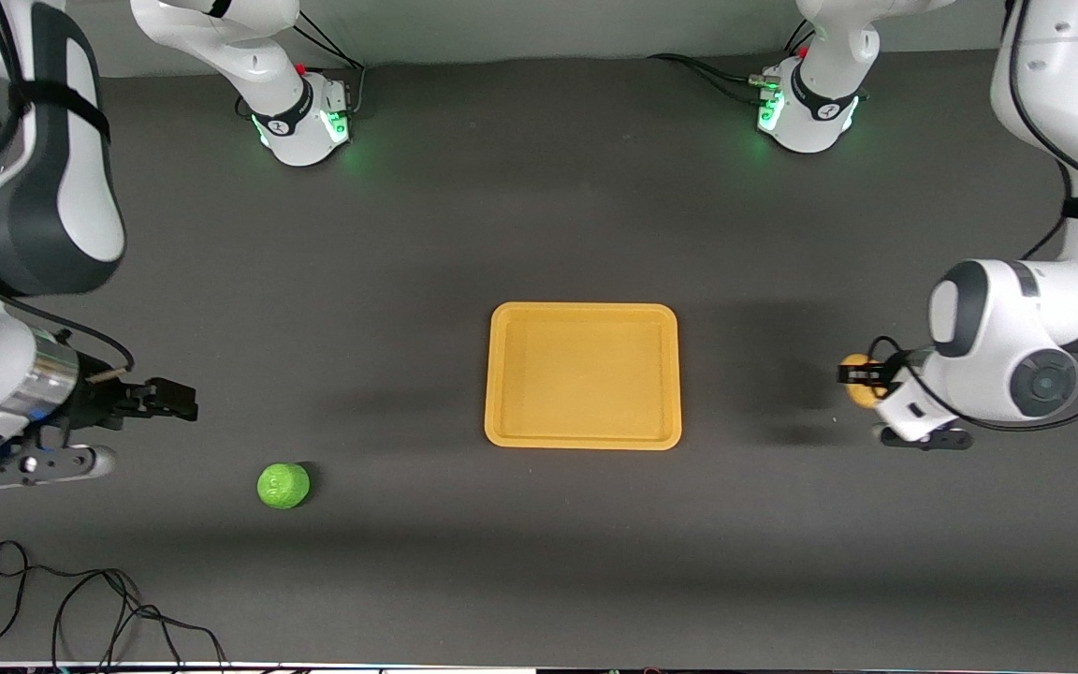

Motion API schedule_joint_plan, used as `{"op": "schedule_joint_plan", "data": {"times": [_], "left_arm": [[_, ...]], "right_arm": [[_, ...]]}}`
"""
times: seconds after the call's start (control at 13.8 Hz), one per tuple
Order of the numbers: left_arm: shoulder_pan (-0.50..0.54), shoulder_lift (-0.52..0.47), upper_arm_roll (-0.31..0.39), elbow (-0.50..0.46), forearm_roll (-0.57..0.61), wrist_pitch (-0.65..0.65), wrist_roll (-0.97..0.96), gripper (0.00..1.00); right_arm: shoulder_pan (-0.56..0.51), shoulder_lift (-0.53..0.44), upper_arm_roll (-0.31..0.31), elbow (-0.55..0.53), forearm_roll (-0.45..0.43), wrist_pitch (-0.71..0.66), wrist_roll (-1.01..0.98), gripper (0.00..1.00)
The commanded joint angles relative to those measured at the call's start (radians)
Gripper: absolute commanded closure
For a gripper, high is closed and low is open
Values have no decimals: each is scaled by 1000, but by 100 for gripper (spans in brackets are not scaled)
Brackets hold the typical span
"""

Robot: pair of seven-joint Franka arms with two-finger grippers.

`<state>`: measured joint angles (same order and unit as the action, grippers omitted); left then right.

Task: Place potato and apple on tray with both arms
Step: 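Move the left gripper's potato onto the tray while the right gripper grasps the apple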

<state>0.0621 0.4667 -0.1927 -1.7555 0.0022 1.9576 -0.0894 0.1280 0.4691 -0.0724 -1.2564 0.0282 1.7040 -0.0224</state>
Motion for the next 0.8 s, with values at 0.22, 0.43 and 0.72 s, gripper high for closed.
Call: {"op": "schedule_joint_plan", "data": {"times": [0.22,0.43,0.72], "left_arm": [[-287,47,-67,53,-34,161,-372,95],[-373,127,-63,70,-15,210,-487,94],[-407,168,-57,64,35,196,-504,96]], "right_arm": [[-1,184,-3,-41,39,270,10,0],[1,270,-1,-76,58,422,9,0],[1,315,6,-185,58,624,6,0]]}}
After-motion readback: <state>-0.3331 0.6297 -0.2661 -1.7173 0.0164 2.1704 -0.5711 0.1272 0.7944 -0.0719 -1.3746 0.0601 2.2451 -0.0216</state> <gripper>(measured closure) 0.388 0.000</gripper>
